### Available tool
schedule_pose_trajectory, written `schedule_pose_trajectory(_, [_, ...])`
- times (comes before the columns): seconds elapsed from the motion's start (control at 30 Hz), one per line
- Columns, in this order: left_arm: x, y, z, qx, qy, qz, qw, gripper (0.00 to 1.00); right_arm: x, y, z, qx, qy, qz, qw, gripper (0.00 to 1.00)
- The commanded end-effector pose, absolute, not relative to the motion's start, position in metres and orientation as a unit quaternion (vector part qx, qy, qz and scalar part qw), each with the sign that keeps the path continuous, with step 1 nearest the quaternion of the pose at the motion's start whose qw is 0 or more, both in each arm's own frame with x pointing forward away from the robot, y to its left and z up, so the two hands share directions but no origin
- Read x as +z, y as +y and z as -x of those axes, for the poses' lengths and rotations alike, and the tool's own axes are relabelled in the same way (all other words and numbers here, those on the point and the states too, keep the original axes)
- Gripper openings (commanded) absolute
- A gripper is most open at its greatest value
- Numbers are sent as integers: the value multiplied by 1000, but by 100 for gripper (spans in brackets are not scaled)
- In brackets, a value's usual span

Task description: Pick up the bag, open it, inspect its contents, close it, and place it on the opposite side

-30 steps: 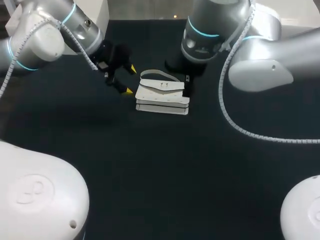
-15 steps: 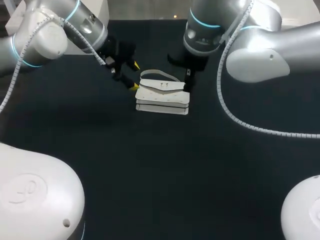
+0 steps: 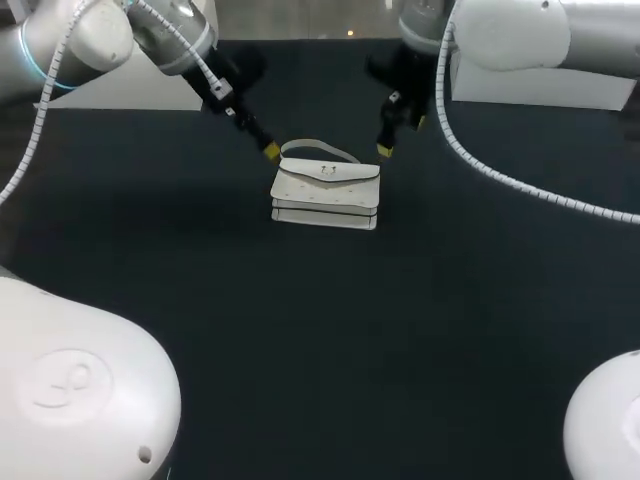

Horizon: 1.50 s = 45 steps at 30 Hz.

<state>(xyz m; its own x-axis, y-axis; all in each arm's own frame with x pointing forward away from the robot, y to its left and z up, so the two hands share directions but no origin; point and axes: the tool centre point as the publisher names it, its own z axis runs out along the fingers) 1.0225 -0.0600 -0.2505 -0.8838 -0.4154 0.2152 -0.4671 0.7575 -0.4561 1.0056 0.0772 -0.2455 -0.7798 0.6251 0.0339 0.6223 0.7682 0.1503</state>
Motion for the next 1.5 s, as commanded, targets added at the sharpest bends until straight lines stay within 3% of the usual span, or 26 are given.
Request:
schedule_pose_trajectory(0.03, [-258,-58,-1024,348,-723,-563,196,100,-253,75,-1007,192,727,-633,-182,100])
schedule_pose_trajectory(0.23, [-270,-55,-1038,376,-652,-620,220,100,-274,74,-1007,203,633,-700,-261,100])
schedule_pose_trajectory(0.7, [-270,-55,-1038,376,-652,-620,220,100,-275,75,-1007,176,647,-698,-251,100])
schedule_pose_trajectory(0.8, [-279,-59,-1046,395,-621,-617,278,100,-279,76,-1010,186,631,-708,-255,100])
schedule_pose_trajectory(0.97, [-288,-56,-1059,422,-588,-595,349,100,-293,76,-1020,247,562,-723,-319,100])
schedule_pose_trajectory(1.1, [-288,-56,-1070,433,-577,-571,390,100,-298,76,-1025,299,527,-729,-319,100])
schedule_pose_trajectory(1.5, [-299,-69,-1084,419,-549,-595,411,100,-317,83,-1037,345,473,-731,-351,100])
